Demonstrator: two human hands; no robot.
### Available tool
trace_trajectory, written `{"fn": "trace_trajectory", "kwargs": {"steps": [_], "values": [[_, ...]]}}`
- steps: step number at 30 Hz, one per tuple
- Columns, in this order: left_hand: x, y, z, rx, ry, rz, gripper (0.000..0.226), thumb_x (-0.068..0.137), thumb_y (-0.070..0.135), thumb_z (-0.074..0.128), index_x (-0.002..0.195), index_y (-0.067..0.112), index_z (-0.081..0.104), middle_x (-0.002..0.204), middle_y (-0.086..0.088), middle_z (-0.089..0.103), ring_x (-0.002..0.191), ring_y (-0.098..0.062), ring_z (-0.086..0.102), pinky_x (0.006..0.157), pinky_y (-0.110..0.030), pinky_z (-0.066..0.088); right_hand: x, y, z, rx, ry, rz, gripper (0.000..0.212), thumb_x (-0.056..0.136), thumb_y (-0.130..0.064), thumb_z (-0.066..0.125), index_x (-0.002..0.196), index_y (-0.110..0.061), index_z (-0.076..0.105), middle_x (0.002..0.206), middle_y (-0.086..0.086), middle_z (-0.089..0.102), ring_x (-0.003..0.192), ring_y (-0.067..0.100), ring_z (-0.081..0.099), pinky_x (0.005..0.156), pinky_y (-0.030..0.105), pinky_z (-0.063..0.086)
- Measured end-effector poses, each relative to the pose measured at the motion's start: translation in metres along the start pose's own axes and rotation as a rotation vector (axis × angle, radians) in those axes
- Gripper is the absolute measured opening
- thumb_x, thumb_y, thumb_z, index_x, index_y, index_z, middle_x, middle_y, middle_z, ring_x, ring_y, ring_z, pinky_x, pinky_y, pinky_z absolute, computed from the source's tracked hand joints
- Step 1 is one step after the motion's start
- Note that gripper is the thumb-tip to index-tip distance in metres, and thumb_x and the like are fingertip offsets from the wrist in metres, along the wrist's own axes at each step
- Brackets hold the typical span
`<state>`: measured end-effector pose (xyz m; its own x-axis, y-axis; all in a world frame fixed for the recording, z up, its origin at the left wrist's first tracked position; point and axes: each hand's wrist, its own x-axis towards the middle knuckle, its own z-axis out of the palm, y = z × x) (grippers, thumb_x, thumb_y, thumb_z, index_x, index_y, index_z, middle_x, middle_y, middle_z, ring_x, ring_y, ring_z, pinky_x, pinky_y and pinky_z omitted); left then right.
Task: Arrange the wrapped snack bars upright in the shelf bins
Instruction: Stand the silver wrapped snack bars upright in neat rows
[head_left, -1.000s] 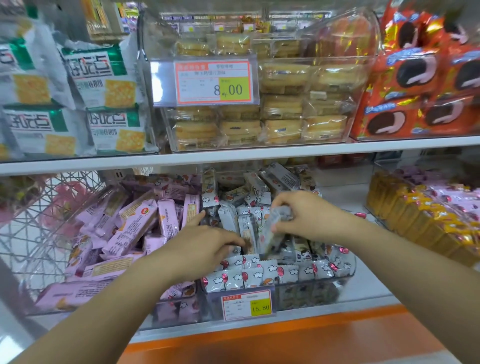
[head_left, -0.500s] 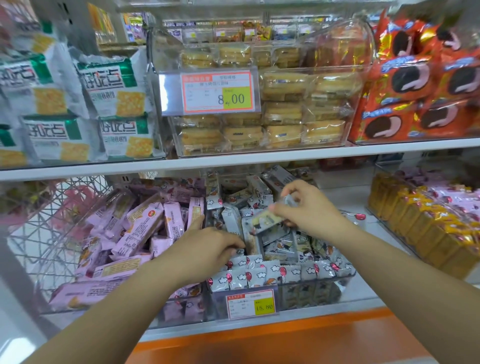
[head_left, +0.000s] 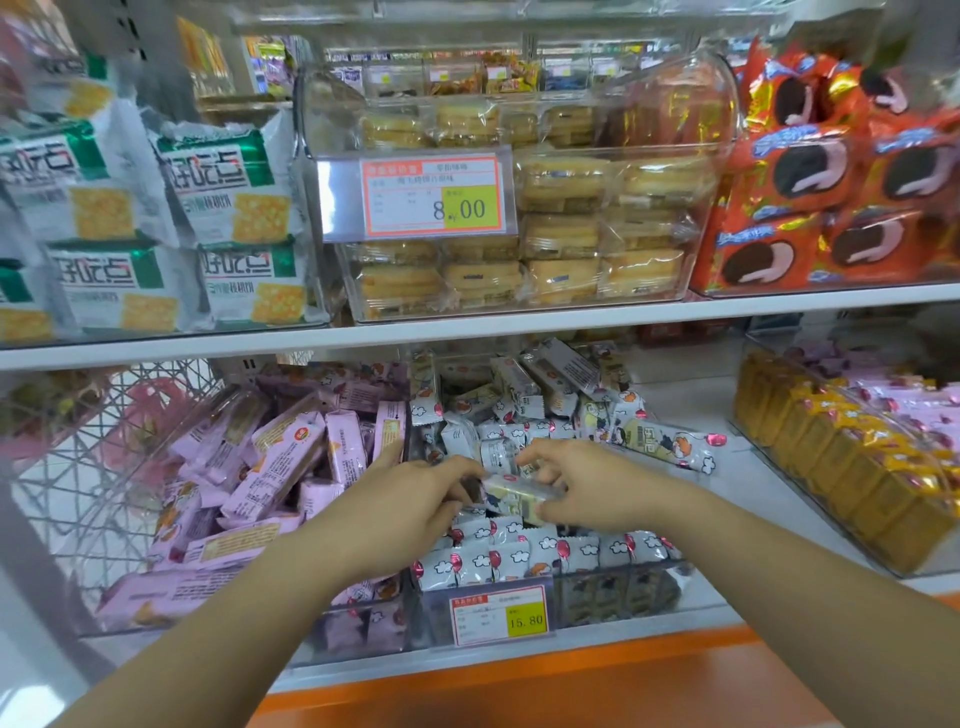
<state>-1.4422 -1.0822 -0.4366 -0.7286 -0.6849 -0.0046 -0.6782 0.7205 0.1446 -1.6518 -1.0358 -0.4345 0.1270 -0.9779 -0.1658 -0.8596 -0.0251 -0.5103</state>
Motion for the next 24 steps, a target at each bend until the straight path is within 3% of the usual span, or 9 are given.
{"fn": "trace_trajectory", "kwargs": {"steps": [4,8,10,11,13,15,18,21,24], "values": [[-0.001,-0.001,-0.001,-0.019,-0.006,-0.008,0.040,0.100,0.023,0.038,0.138,0.035,0.032,0.121,0.018,0.060,0.116,-0.003,0.051,0.118,-0.038,0.002,0.001,-0.004,-0.004,-0.052,0.132,-0.032,0.054,0.088,-0.013,0.055,0.138,-0.026,0.038,0.117,-0.002,0.055,0.091,0.023,0.061,0.080,0.039,0.052],[0.001,-0.001,0.000,0.003,0.007,-0.006,0.040,0.100,0.024,0.038,0.138,0.034,0.033,0.120,0.018,0.060,0.114,-0.004,0.052,0.118,-0.040,0.005,0.002,-0.004,-0.006,0.278,0.233,-0.040,0.044,0.087,-0.018,0.063,0.116,-0.030,0.032,0.089,-0.011,0.052,0.070,0.005,0.053,0.058,0.015,0.043],[0.002,-0.001,0.001,0.011,0.026,-0.005,0.040,0.099,0.024,0.039,0.138,0.034,0.033,0.118,0.019,0.061,0.111,-0.003,0.054,0.117,-0.041,0.009,0.009,-0.002,0.000,0.397,0.205,-0.047,0.043,0.085,-0.024,0.067,0.117,-0.032,0.039,0.099,-0.009,0.060,0.084,0.009,0.061,0.076,0.027,0.052],[0.002,-0.001,0.002,0.010,0.031,-0.005,0.040,0.099,0.024,0.040,0.138,0.034,0.033,0.118,0.019,0.061,0.110,-0.002,0.054,0.116,-0.041,0.011,0.011,-0.002,0.003,0.418,0.195,-0.052,0.040,0.084,-0.025,0.068,0.116,-0.031,0.044,0.105,-0.007,0.063,0.092,0.013,0.063,0.086,0.037,0.052],[0.002,-0.002,0.003,0.011,0.044,-0.002,0.040,0.099,0.024,0.040,0.137,0.035,0.034,0.117,0.019,0.062,0.109,-0.002,0.054,0.116,-0.041,0.011,0.011,-0.004,0.007,0.392,0.160,-0.052,0.038,0.085,-0.030,0.068,0.118,-0.023,0.052,0.111,0.003,0.064,0.103,0.021,0.062,0.094,0.046,0.048],[0.001,-0.003,0.004,0.009,0.058,0.006,0.039,0.099,0.024,0.041,0.136,0.035,0.035,0.116,0.020,0.062,0.110,-0.001,0.054,0.117,-0.040,0.009,0.011,-0.003,0.009,0.326,0.151,-0.017,0.052,0.087,-0.036,0.064,0.130,-0.014,0.047,0.115,0.008,0.060,0.107,0.023,0.058,0.093,0.040,0.047],[0.001,-0.004,0.004,-0.002,0.055,0.005,0.039,0.099,0.024,0.041,0.136,0.035,0.035,0.115,0.020,0.062,0.110,-0.001,0.054,0.117,-0.040,0.007,0.012,0.000,0.012,0.298,0.168,-0.035,0.055,0.086,-0.040,0.064,0.132,-0.019,0.044,0.102,-0.004,0.058,0.086,0.012,0.059,0.082,0.034,0.050],[0.004,-0.003,0.003,-0.001,0.070,-0.011,0.039,0.098,0.026,0.043,0.136,0.034,0.036,0.117,0.019,0.061,0.108,-0.002,0.056,0.117,-0.041,0.006,0.017,0.005,0.014,0.277,0.144,-0.074,0.031,0.086,-0.032,0.066,0.110,-0.017,0.054,0.099,0.004,0.061,0.078,0.017,0.061,0.082,0.038,0.050],[0.008,0.001,0.000,0.024,0.134,-0.056,0.043,0.097,0.036,0.045,0.138,0.033,0.033,0.124,0.013,0.057,0.114,-0.008,0.053,0.118,-0.041,0.006,0.021,0.003,0.010,0.226,0.100,-0.080,0.019,0.084,-0.032,0.069,0.091,-0.017,0.058,0.098,0.006,0.066,0.087,0.021,0.065,0.085,0.039,0.051]]}}
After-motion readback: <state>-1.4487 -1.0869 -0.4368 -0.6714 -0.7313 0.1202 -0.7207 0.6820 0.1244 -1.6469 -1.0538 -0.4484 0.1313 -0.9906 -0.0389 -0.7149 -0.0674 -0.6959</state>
